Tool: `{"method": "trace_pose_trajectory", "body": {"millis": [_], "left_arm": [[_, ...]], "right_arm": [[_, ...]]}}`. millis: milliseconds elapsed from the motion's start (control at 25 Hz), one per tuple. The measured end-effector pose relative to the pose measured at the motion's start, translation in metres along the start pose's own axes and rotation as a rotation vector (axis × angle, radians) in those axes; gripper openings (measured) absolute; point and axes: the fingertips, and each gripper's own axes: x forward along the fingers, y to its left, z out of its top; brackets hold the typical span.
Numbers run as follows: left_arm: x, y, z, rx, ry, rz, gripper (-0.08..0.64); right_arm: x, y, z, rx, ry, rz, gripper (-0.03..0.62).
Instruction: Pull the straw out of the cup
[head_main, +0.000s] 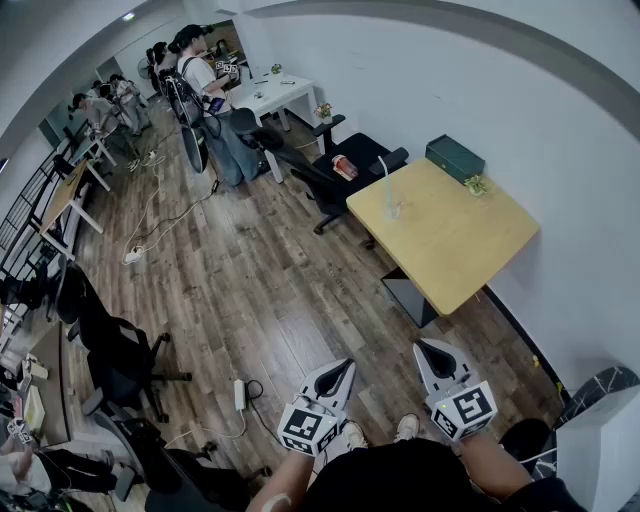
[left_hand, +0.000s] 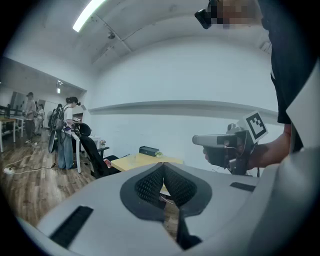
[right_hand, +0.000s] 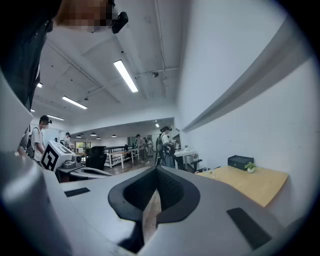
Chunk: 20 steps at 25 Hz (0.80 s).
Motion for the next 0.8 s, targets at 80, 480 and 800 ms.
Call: {"method": "trace_pose_trajectory", "body": {"millis": [80,480,800], "left_arm": [[-0.011,0.007,0.004,0.012,-0.015,0.024,0.018],[-0.034,0.014,0.013,-0.02,-0.069,0.023,0.018],[-0.059,0.033,0.017,-0.027,-0.101,0.073,0.018]], "right_arm": [[-0.001,0.008,0.001,-0.005,0.0,-0.006,0.018],[-0.002,0.028,0.009,-0.047,-0.009,-0.051,0.018],[-0.001,0.062,0.028,-0.078,-0.117,0.006,0.018]]}}
